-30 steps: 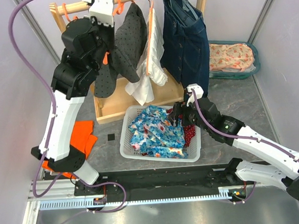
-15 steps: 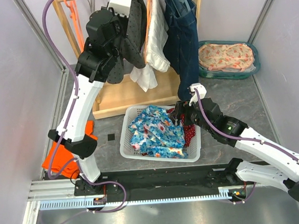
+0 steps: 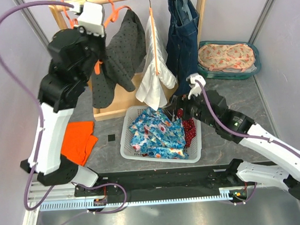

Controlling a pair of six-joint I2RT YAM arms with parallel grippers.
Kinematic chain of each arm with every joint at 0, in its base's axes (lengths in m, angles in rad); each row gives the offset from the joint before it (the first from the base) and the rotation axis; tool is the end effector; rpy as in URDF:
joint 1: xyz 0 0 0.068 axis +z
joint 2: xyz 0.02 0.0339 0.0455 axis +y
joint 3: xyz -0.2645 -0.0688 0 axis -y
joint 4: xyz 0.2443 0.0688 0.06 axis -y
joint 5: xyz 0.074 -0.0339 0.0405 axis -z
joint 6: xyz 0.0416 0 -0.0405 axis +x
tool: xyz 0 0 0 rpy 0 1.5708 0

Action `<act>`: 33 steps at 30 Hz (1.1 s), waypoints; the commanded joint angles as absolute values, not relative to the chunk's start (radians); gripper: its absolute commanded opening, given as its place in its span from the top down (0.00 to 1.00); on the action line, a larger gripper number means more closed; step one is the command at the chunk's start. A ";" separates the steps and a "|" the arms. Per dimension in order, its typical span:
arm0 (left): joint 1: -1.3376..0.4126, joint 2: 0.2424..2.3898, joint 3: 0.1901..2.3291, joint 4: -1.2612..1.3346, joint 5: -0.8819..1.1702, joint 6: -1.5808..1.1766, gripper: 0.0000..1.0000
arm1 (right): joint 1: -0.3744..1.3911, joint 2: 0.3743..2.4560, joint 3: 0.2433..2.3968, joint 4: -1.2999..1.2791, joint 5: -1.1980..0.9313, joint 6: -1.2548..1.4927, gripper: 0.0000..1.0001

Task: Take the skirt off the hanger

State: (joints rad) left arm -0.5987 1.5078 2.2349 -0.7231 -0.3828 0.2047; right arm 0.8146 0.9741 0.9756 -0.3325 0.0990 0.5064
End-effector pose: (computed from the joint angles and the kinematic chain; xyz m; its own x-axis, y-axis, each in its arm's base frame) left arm 0.2224 -0.1329 0.5851 0.0468 0.1963 -0.9794 0.2091 0.9568 0.2018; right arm 0.1572 0.1606 0.3552 -0.5150 0.1574 -0.8426 -0.4688 0.7712 0.4306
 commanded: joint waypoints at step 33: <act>-0.609 1.273 2.177 -0.746 -0.308 0.077 0.98 | 1.195 1.661 2.218 -0.603 0.511 -0.021 1.00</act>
State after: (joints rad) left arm -0.6044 1.3174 2.1826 -0.8433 -0.3042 0.1017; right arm 1.1942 1.6825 2.0228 -0.5610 0.3840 0.0616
